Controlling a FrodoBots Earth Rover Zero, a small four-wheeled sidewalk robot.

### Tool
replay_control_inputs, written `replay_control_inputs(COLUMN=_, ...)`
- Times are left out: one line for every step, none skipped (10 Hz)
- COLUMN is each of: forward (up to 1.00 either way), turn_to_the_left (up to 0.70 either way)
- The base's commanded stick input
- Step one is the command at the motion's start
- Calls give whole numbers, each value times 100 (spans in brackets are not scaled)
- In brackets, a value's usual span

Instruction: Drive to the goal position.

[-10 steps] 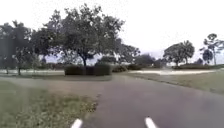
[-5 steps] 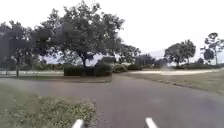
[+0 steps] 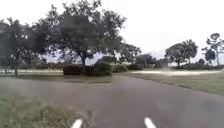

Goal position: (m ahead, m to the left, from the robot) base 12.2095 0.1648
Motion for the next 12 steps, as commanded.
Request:
replay_control_inputs(forward=84, turn_to_the_left=3)
replay_control_inputs(forward=84, turn_to_the_left=3)
replay_control_inputs(forward=84, turn_to_the_left=3)
replay_control_inputs(forward=84, turn_to_the_left=3)
replay_control_inputs(forward=84, turn_to_the_left=3)
replay_control_inputs(forward=84, turn_to_the_left=1)
replay_control_inputs(forward=84, turn_to_the_left=0)
replay_control_inputs(forward=84, turn_to_the_left=0)
replay_control_inputs(forward=84, turn_to_the_left=1)
replay_control_inputs(forward=84, turn_to_the_left=2)
replay_control_inputs(forward=84, turn_to_the_left=3)
replay_control_inputs(forward=84, turn_to_the_left=-10)
